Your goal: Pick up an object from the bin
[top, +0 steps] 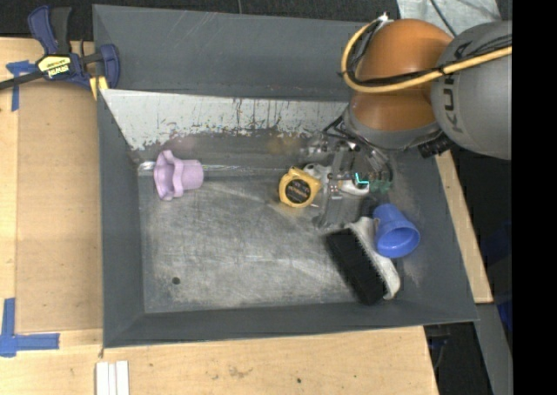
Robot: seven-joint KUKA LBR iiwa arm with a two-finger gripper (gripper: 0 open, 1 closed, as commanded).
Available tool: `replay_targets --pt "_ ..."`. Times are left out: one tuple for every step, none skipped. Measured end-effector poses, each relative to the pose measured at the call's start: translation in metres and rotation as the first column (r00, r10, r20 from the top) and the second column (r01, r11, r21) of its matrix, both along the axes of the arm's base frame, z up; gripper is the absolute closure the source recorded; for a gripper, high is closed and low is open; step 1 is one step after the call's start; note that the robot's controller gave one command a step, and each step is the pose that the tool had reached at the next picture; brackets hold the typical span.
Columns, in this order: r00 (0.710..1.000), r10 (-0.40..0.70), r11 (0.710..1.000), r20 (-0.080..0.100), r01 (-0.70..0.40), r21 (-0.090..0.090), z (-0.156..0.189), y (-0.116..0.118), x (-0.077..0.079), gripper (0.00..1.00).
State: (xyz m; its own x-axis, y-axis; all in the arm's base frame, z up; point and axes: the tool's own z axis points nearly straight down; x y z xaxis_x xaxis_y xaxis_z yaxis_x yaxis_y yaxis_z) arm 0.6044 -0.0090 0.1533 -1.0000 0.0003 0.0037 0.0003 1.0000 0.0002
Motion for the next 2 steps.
replay_targets --pt "1.000 0.000 1.000 0.007 0.000 0.000 0.004 0.000 0.002 0.00" --pt "0.998 -0.057 0.998 0.015 0.057 0.001 -0.024 -0.005 0.007 0.00"
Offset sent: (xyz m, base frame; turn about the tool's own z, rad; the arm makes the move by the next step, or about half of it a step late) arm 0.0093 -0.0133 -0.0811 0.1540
